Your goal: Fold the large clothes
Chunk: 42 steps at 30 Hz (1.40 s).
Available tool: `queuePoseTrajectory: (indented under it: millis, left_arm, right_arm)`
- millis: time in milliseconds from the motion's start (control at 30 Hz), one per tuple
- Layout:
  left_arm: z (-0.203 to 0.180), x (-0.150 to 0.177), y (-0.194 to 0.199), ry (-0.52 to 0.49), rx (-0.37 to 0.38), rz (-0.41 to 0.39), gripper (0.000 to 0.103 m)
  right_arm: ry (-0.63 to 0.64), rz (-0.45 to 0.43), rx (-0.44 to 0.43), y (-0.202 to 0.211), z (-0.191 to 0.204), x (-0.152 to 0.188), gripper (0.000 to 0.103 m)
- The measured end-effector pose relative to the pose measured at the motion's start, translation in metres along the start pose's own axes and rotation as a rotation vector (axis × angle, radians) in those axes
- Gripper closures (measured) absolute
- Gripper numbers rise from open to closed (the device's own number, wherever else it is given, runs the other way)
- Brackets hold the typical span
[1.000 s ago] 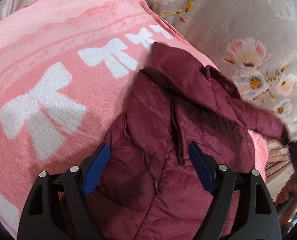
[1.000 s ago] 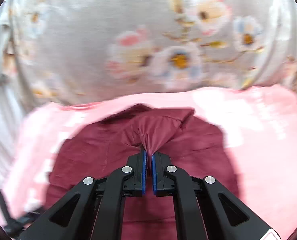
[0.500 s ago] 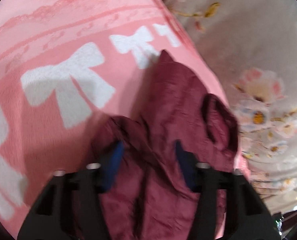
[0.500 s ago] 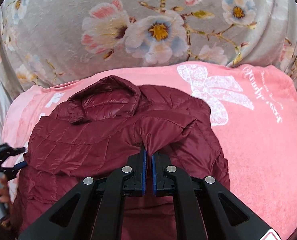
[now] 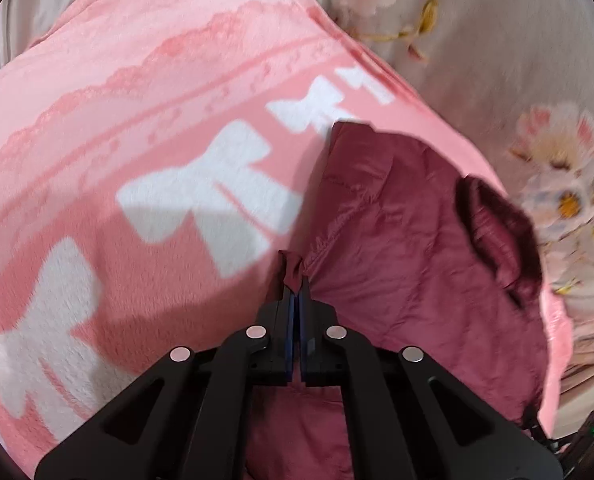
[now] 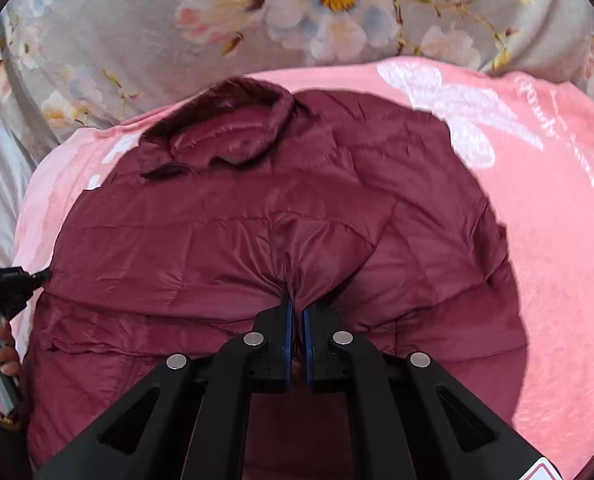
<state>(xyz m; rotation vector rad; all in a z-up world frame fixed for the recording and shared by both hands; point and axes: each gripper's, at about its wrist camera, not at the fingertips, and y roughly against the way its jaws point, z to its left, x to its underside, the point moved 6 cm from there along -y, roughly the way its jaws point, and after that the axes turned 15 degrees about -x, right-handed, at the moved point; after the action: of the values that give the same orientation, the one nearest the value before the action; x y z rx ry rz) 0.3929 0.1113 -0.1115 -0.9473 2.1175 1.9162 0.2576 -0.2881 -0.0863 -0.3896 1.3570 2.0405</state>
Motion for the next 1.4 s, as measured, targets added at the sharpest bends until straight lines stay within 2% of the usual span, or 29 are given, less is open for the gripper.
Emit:
queuePoseTrajectory:
  millis: [233, 367, 400, 433, 500, 533, 600, 667, 767, 800, 833, 900, 967, 1033, 1133, 1267, 1400]
  left_arm:
    - [-0.008, 0.01, -0.003, -0.09, -0.079, -0.089, 0.103]
    - [-0.012, 0.01, -0.003, -0.117, -0.111, -0.104, 0.101]
    - [-0.011, 0.009, -0.002, -0.121, -0.109, -0.1, 0.101]
    - [-0.01, 0.01, 0.001, -0.136, -0.107, -0.091, 0.1]
    - [-0.004, 0.01, 0.016, -0.179, -0.111, -0.098, 0.096]
    - [-0.002, 0.01, 0.025, -0.193, -0.122, -0.113, 0.09]
    - [-0.001, 0.003, 0.051, -0.21, -0.156, -0.17, 0.091]
    - [-0.012, -0.004, 0.07, -0.219, -0.136, -0.208, 0.091]
    - [-0.054, -0.01, 0.087, -0.254, -0.075, -0.219, 0.091]
    - [-0.067, -0.009, 0.086, -0.269, -0.066, -0.209, 0.091]
    - [-0.085, -0.004, 0.079, -0.297, -0.057, -0.182, 0.091]
    - [-0.113, 0.013, 0.054, -0.345, -0.049, -0.113, 0.091]
    - [-0.126, 0.029, 0.036, -0.374, -0.069, -0.083, 0.091]
    - [-0.129, 0.042, 0.02, -0.383, -0.085, -0.065, 0.091]
    - [-0.127, 0.053, 0.009, -0.387, -0.103, -0.093, 0.091]
    - [-0.122, 0.061, 0.007, -0.396, -0.098, -0.139, 0.091]
    - [-0.123, 0.066, 0.006, -0.401, -0.111, -0.183, 0.091]
  right_arm:
    - [0.018, 0.019, 0.025, -0.013, -0.005, 0.01, 0.099]
    - [0.027, 0.03, 0.03, -0.013, -0.004, 0.01, 0.097]
    - [0.019, 0.031, 0.025, -0.01, -0.005, 0.01, 0.093]
    - [0.003, 0.025, 0.02, 0.0, -0.007, 0.01, 0.081]
    - [-0.02, -0.009, 0.034, 0.019, -0.01, 0.009, 0.068]
    - [-0.031, -0.044, 0.047, 0.037, -0.014, 0.008, 0.067]
    - [-0.034, -0.092, 0.074, 0.062, -0.019, 0.003, 0.067]
    - [-0.024, -0.145, 0.079, 0.085, -0.015, -0.012, 0.067]
    - [0.006, -0.148, 0.052, 0.085, 0.005, -0.032, 0.077]
    - [0.02, -0.135, 0.035, 0.078, 0.014, -0.036, 0.084]
    - [0.037, -0.108, 0.019, 0.065, 0.024, -0.038, 0.089]
    - [0.066, -0.052, 0.012, 0.038, 0.037, -0.035, 0.092]
    - [0.076, 0.003, 0.009, 0.01, 0.042, -0.028, 0.093]
    - [0.067, 0.042, 0.015, -0.011, 0.039, -0.018, 0.093]
    - [0.058, 0.078, 0.034, -0.03, 0.03, 0.001, 0.095]
    - [0.063, 0.061, 0.03, -0.034, 0.025, 0.011, 0.095]
    - [0.114, 0.044, 0.081, -0.037, 0.031, 0.014, 0.095]
